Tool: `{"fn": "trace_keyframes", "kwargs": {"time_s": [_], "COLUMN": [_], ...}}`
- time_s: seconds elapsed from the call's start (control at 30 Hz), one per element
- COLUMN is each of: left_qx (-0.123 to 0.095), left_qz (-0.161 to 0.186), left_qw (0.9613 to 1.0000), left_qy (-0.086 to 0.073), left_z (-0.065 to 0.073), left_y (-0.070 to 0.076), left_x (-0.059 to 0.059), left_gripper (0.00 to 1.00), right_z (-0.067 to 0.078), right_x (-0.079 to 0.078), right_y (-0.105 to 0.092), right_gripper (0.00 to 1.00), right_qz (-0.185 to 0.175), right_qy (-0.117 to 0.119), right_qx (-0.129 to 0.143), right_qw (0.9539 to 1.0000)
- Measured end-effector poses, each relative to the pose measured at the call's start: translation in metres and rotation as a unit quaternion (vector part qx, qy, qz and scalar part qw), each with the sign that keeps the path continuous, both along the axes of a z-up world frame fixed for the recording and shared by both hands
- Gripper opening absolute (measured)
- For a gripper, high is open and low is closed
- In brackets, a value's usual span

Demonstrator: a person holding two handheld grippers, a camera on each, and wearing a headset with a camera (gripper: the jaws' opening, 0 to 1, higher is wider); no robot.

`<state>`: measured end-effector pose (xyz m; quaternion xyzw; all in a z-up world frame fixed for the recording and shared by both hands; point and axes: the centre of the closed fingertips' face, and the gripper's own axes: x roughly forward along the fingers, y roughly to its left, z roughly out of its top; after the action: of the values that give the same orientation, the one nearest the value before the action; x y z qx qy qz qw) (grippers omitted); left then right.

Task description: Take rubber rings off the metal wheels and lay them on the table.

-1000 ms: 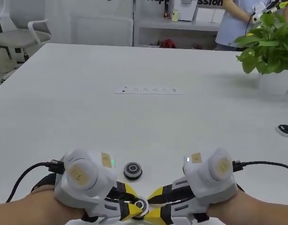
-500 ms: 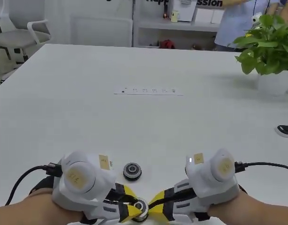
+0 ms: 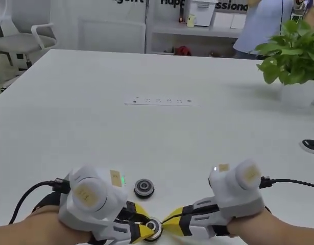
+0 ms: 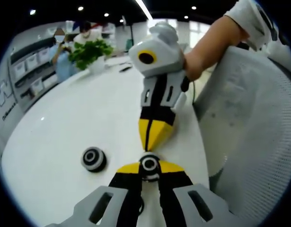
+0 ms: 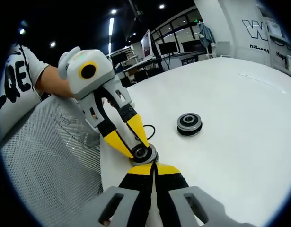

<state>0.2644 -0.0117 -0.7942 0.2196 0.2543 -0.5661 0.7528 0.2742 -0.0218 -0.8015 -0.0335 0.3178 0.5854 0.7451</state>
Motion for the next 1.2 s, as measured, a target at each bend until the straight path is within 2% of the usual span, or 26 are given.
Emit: {"fn": "trace_keyframes", "kwargs": {"time_s": [0.1,0.13,0.2,0.37,1.2], "left_qx": [0.002,0.003,0.004,0.007,0.012], "left_qz": [0.003,0.004,0.005,0.008,0.007], "left_qw": [1.0,1.0,1.0,0.9999,0.9999], "left_qy": [0.001,0.001,0.001,0.001,0.001], "left_z": [0.0,0.0,0.0,0.0,-0.001], "left_y": [0.0,0.0,0.0,-0.001,-0.001], "left_x": [0.0,0.0,0.0,0.0,-0.001], "left_gripper": [0.12,0.12,0.12,0.12,0.12], "right_z": [0.003,0.007,0.006,0.007,0.012], "right_x": [0.0,0.001,0.0,-0.001,-0.008], "right_y": [0.002,0.004,0.004,0.005,0.012], "right_gripper": [0.0,0.0,0.0,0.0,0.0], "right_qz": [-0.008,-0.016,-0.013,-0.02,0.004], "right_qy": [0.01,0.019,0.017,0.029,0.023], "right_qx": [0.011,0.024,0.019,0.026,0.027], "right_qw": [0.9999,0.9994,0.9996,0.999,0.9994]}}
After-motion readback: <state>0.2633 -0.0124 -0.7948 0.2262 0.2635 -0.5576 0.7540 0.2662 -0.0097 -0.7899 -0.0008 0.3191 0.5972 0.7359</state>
